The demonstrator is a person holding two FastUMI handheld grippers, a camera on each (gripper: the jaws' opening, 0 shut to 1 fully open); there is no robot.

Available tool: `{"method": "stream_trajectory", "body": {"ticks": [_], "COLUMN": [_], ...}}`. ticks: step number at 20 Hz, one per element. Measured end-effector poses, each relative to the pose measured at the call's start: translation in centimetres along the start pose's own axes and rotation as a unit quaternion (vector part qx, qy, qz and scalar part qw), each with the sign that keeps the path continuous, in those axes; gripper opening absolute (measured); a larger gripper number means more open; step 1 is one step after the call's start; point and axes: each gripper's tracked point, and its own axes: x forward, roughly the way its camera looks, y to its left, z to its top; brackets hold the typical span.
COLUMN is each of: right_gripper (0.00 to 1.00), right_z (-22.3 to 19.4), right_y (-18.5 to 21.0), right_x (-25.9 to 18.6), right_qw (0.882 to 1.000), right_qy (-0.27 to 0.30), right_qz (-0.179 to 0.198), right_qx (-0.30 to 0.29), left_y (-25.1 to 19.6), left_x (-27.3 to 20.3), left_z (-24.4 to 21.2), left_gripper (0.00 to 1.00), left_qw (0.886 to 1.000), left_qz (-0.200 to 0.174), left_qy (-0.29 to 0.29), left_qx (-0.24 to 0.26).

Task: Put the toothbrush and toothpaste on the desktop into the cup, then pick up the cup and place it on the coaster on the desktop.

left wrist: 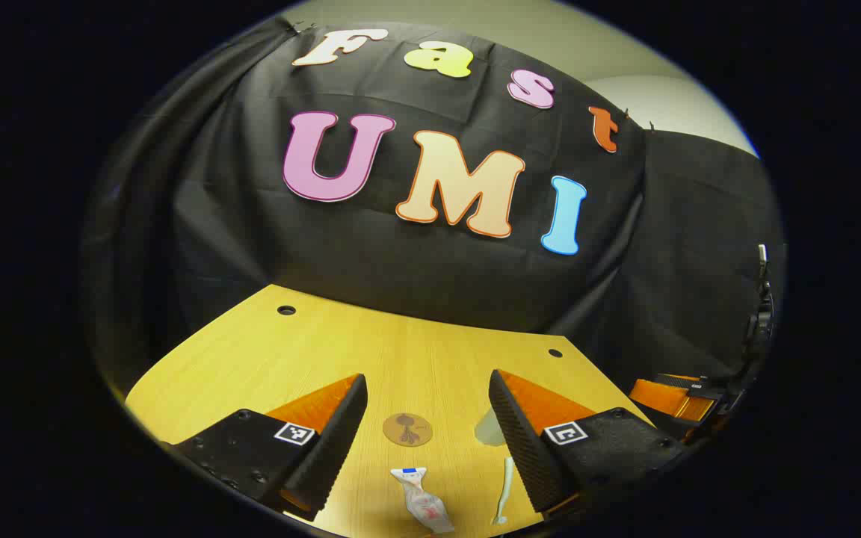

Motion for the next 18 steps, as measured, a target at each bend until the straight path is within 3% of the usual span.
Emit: {"method": "stream_trajectory", "body": {"ticks": [4, 13, 17, 18], "right_gripper": [0.98, 0.98, 0.98, 0.94], "right_z": [-0.9, -2.8, -5.3, -6.3], "right_y": [-0.3, -1.1, 0.2, 0.7], "right_x": [0.6, 1.0, 1.8, 1.9], "right_qw": [1.0, 0.998, 0.994, 0.993], "right_qy": [0.025, 0.06, 0.105, 0.12], "right_qz": [0.005, -0.011, -0.002, 0.0], "right_qx": [0.005, 0.014, 0.017, 0.013], "left_y": [-0.3, 2.8, 4.7, 5.3], "left_x": [1.1, 1.0, -0.6, -1.2], "left_z": [-0.2, -0.5, -1.3, -1.5], "left_gripper": [0.95, 0.95, 0.95, 0.95], "left_qw": [1.0, 0.999, 0.998, 0.997], "left_qz": [0.001, 0.045, 0.066, 0.073], "left_qy": [0.005, 0.008, 0.018, 0.022], "left_qx": [0.007, 0.01, 0.006, 0.01]}}
